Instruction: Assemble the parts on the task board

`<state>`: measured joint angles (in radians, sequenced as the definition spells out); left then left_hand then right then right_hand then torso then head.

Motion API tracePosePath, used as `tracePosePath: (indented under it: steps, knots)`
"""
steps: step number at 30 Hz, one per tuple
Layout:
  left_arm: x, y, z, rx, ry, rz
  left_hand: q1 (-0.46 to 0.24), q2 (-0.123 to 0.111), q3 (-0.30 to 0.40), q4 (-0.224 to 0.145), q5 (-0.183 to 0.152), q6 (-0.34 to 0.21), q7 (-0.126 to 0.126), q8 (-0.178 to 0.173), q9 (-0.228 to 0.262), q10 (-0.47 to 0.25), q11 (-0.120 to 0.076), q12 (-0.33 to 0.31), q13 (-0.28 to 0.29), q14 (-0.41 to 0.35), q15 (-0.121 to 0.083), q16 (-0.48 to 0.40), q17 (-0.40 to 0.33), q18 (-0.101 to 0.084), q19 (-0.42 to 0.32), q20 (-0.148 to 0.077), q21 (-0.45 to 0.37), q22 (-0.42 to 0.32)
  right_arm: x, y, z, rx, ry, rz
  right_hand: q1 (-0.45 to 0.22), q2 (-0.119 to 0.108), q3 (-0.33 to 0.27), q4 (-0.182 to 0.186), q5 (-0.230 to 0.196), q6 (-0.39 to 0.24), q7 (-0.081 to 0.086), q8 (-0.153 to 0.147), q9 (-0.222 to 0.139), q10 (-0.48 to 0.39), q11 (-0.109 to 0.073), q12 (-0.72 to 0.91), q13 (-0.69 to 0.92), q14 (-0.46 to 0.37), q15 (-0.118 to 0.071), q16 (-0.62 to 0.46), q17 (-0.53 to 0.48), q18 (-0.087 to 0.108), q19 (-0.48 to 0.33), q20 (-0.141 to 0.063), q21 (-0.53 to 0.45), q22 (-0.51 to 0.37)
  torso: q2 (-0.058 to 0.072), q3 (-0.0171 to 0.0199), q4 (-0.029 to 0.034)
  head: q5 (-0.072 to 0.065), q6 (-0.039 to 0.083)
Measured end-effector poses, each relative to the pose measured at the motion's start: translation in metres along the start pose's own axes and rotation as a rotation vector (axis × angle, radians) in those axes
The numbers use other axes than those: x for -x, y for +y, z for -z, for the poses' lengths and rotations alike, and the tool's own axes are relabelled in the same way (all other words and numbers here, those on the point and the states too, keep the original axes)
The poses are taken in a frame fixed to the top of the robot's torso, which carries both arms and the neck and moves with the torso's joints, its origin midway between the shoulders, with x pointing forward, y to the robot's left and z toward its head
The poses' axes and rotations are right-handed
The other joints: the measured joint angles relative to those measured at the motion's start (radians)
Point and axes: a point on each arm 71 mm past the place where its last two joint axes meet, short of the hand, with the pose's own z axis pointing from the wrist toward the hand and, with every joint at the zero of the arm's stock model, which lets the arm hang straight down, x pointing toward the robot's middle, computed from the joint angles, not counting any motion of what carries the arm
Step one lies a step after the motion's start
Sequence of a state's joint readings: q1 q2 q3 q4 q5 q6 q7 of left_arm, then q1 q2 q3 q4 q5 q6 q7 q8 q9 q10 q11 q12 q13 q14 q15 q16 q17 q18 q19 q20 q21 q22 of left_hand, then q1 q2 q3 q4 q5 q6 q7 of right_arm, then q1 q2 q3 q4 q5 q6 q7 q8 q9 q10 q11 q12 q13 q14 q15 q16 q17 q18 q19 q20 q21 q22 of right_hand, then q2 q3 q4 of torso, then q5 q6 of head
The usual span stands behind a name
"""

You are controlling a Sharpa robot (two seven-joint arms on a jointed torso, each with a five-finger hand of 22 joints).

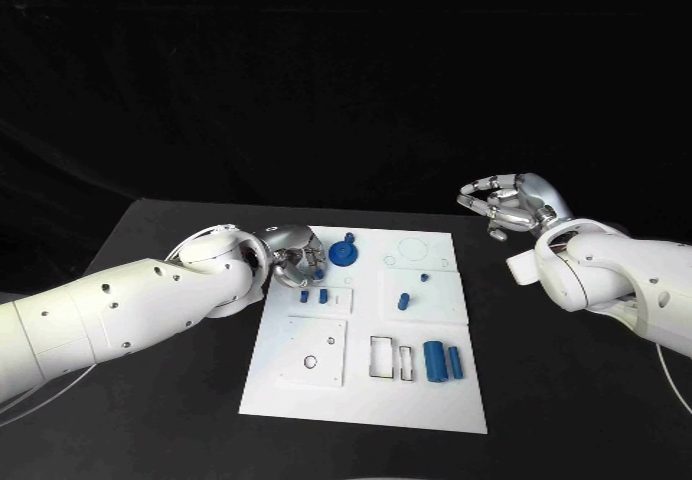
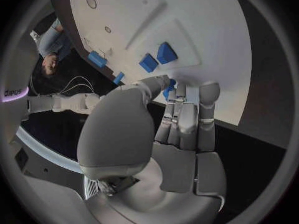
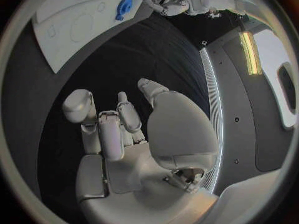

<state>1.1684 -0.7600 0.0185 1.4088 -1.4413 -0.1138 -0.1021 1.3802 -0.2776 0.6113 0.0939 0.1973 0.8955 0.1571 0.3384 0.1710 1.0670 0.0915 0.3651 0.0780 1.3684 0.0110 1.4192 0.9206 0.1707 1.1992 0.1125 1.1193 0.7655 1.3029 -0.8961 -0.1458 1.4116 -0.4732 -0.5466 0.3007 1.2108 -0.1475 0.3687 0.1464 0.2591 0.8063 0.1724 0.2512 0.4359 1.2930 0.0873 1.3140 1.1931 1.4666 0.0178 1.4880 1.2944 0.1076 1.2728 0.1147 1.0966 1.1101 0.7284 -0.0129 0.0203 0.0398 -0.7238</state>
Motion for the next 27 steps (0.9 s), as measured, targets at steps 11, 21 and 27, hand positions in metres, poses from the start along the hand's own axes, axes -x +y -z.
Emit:
tracePosePath:
  steps: [11, 21, 27]
  knots:
    - [0.002, 0.007, 0.005, 0.015, -0.007, 0.000, -0.004, -0.004, -0.042, -0.001, 0.000, -0.029, 0.014, -0.041, -0.009, -0.087, 0.022, -0.050, -0.009, -0.059, 0.025, -0.027, -0.109, 0.000, -0.068, 0.012, -0.070, -0.096, 0.001, -0.001, 0.000, -0.006, 0.013, 0.010, 0.047, -0.012, 0.066, -0.016, -0.020, -0.010, -0.004, 0.023, -0.014, -0.296, -0.005, -0.475, -0.509, -0.005, -0.013, -0.095, -0.165, 0.032, -0.111, -0.004, -0.195, -0.156, 0.000, -0.0003, -0.0005, 0.000, 0.002]
    - [0.012, 0.028, 0.018, 0.056, -0.074, 0.130, 0.052, 0.052, -0.282, 0.075, 0.007, -0.050, 0.014, -0.086, -0.026, -0.177, 0.041, -0.047, -0.009, -0.157, 0.039, -0.084, -0.322, 0.000, -0.113, 0.027, -0.155, -0.189, -0.005, -0.002, 0.005, 0.013, 0.162, 0.153, 0.092, -0.050, 0.205, -0.105, -0.053, 0.066, 0.002, 0.023, -0.043, -0.272, 0.002, -0.838, -0.800, -0.003, -0.011, -0.092, -0.135, 0.032, -0.065, -0.006, -0.165, -0.114, -0.001, 0.0007, -0.0007, -0.004, 0.006]
    - [0.021, 0.045, 0.029, 0.067, -0.160, 0.369, 0.097, 0.067, -0.255, 0.110, 0.007, -0.008, 0.034, -0.086, -0.026, -0.140, 0.041, -0.007, -0.004, -0.250, 0.040, -0.159, -0.485, 0.000, -0.131, 0.030, -0.194, -0.215, -0.017, 0.001, 0.013, 0.057, 0.289, 0.328, 0.098, -0.053, 0.226, -0.141, -0.054, 0.097, -0.005, 0.022, -0.054, -0.230, -0.001, -0.929, -0.877, -0.003, -0.011, -0.082, -0.106, 0.032, -0.048, -0.005, -0.125, -0.071, -0.001, 0.0012, -0.0006, -0.017, 0.013]
